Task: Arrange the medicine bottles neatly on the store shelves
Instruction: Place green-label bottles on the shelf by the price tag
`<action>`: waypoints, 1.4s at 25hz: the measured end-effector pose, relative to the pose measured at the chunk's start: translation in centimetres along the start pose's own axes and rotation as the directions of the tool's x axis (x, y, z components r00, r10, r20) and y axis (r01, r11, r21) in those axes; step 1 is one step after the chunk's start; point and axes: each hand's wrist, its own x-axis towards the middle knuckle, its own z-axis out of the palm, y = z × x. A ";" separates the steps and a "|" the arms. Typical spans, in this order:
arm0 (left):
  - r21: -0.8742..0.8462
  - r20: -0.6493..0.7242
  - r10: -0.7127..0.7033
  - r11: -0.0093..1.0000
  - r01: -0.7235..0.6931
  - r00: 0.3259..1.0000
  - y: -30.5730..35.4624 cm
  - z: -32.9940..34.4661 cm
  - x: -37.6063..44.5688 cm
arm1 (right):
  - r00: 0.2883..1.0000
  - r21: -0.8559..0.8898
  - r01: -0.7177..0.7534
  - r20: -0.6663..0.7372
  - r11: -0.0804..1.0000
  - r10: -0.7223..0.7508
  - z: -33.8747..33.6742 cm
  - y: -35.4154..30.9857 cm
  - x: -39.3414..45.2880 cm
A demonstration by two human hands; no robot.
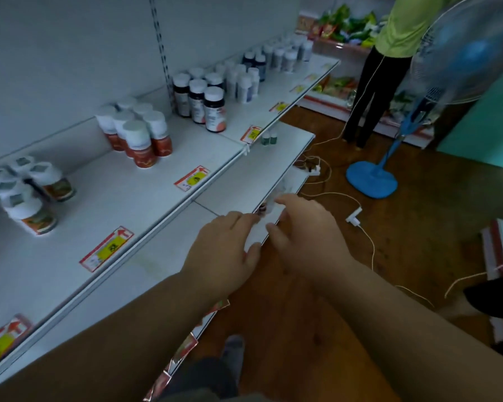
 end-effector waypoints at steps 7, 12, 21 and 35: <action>-0.019 0.119 0.167 0.986 -0.166 0.979 0.7 5.3 16.4 | 0.993 -0.022 -0.115 -0.035 0.993 0.114 -1.7 9.0 9.7; -0.075 0.116 0.219 0.975 -0.211 0.969 3.6 9.6 27.9 | 0.976 -0.019 -0.207 -0.075 0.978 0.205 -3.1 17.7 16.3; -0.158 0.166 -0.136 0.974 0.163 0.977 5.5 19.9 45.3 | 0.983 0.139 -0.127 0.149 0.982 0.106 -0.2 36.8 35.9; -0.116 -0.033 -0.529 0.845 0.522 0.848 -12.9 45.1 74.3 | 0.935 0.456 -0.255 0.342 0.853 0.097 32.8 56.7 62.4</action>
